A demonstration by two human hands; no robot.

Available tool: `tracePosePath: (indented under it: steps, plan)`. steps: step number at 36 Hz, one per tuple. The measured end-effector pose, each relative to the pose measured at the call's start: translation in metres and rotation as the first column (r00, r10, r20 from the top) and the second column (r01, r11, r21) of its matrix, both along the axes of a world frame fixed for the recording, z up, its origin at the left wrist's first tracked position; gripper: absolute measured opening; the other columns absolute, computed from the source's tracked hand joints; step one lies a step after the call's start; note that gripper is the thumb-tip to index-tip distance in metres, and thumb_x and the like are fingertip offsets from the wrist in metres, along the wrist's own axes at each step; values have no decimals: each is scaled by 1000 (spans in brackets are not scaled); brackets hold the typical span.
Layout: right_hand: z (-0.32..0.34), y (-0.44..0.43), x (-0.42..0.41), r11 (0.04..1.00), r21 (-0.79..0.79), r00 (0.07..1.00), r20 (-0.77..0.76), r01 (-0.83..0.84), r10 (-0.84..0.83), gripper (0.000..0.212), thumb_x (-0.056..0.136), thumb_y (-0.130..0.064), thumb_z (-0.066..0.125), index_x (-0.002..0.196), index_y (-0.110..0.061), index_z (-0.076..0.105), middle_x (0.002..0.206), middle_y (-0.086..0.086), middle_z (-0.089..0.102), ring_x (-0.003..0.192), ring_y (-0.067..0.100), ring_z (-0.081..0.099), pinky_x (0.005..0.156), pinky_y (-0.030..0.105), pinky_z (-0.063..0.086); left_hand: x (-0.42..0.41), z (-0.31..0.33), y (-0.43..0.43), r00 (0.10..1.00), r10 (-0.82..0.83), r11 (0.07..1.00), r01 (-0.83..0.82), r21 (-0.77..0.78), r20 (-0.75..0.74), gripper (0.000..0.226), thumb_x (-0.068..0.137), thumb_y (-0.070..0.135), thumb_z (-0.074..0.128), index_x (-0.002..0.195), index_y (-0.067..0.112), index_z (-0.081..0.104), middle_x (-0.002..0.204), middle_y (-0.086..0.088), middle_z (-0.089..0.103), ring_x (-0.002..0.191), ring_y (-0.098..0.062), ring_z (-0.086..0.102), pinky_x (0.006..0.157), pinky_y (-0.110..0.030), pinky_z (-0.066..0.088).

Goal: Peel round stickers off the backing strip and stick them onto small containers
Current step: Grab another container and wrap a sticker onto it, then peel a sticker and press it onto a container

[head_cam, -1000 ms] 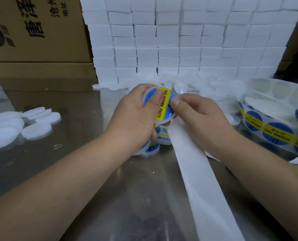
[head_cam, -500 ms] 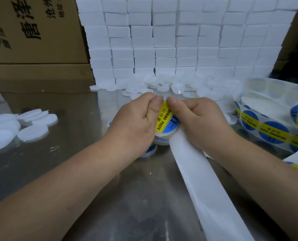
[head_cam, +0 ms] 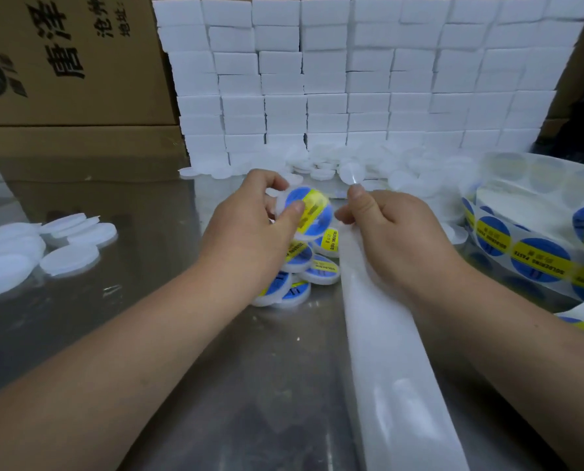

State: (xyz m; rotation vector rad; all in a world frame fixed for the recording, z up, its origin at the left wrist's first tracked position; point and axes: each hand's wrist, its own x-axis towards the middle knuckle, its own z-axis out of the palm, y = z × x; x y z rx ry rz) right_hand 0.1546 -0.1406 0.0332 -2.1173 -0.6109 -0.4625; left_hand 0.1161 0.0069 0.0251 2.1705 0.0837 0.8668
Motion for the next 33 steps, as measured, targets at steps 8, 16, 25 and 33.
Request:
tracePosePath:
  steps: [8, 16, 25, 33]
  plan:
    - [-1, 2, 0, 987, 39, 987, 52, -155, 153, 45, 78, -1, 48, 116, -20, 59, 100, -20, 50, 93, -13, 38, 77, -3, 28, 6, -1, 13, 932, 322, 890, -237, 388, -169, 36, 91, 39, 45, 122, 22, 52, 121, -3, 55, 117, -24, 42, 92, -36, 35]
    - [2, 2, -10, 924, 126, 924, 179, -361, 337, 53, 72, -6, 50, 121, -28, 48, 116, -21, 50, 114, -7, 45, 99, 6, 30, -15, 14, -15, 919, -395, 861, 369, -351, -3, 25, 98, 23, 37, 109, 31, 58, 78, 6, 71, 78, -3, 65, 75, -14, 48]
    - [8, 1, -30, 764, 254, 804, 143, -593, 577, 35, 75, -12, 56, 101, -36, 53, 102, -13, 65, 103, 2, 60, 93, 23, 44, -12, 25, -7, 748, -627, 330, 509, -795, 218, 40, 83, 27, 50, 121, 16, 53, 105, -7, 68, 104, -24, 62, 92, -39, 46]
    - [12, 0, -29, 745, 590, 950, 176, -310, 257, 15, 77, -29, 51, 65, -25, 59, 61, -10, 58, 51, 11, 59, 58, 31, 49, -6, 29, -6, 879, -388, 306, 406, -861, 276, 29, 87, -5, 46, 105, 12, 61, 95, -7, 68, 68, -14, 67, 67, -23, 56]
